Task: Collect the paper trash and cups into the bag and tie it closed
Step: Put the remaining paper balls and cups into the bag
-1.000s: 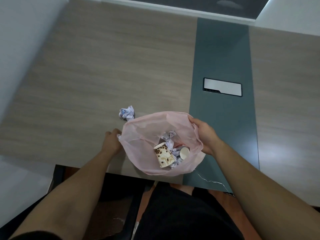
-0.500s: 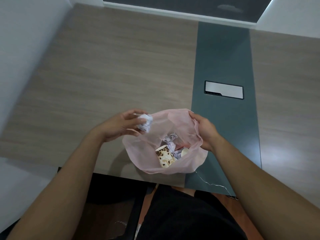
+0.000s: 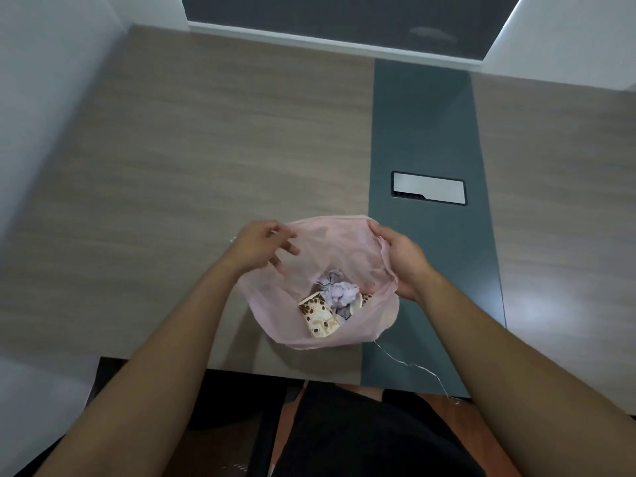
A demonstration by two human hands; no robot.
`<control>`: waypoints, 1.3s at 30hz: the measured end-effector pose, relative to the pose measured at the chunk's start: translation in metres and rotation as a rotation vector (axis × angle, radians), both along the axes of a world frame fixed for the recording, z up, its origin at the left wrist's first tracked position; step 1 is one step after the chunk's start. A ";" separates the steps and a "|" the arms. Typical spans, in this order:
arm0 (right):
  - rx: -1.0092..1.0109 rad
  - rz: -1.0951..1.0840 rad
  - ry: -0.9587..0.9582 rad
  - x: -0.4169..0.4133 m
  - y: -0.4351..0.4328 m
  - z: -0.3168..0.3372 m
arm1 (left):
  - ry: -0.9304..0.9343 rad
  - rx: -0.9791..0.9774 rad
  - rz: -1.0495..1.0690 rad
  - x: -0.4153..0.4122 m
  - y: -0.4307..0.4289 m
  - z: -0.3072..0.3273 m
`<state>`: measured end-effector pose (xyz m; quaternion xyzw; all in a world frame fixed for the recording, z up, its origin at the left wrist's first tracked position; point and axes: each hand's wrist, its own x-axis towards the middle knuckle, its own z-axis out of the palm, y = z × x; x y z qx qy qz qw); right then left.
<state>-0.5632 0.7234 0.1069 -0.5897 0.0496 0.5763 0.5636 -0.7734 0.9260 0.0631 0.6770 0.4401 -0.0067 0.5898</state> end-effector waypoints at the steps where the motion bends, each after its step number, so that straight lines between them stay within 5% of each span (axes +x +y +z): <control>1: -0.004 -0.007 -0.002 0.000 0.000 -0.001 | 0.005 0.059 0.105 -0.001 0.009 -0.003; 4: -0.017 -0.026 -0.006 -0.001 -0.001 -0.003 | 0.052 0.249 0.262 -0.006 0.029 -0.016; 7: -0.033 -0.024 -0.038 -0.005 -0.004 -0.004 | 0.245 0.369 0.128 -0.021 0.038 -0.030; 11: -0.045 0.005 -0.072 -0.005 -0.008 -0.005 | 0.330 0.340 -0.038 -0.043 0.029 -0.035; 18: -0.056 -0.039 -0.060 -0.003 -0.017 -0.010 | 0.354 0.303 0.159 -0.072 0.000 -0.077; 24: -0.056 -0.005 -0.066 -0.009 -0.025 -0.015 | 0.239 0.145 0.503 -0.081 0.005 -0.071; 28: -0.046 -0.007 -0.079 -0.013 -0.024 -0.014 | -0.223 -0.132 0.721 -0.070 0.022 -0.042; 32: -0.063 0.004 -0.089 -0.015 -0.021 -0.010 | -0.409 -0.270 0.350 -0.064 0.016 -0.015; 36: -0.032 -0.013 -0.078 -0.020 -0.013 -0.002 | -0.241 -0.173 -0.154 -0.047 -0.013 -0.011; 39: -0.015 -0.008 -0.073 -0.024 -0.010 0.001 | -0.061 0.030 -0.337 -0.030 -0.039 -0.021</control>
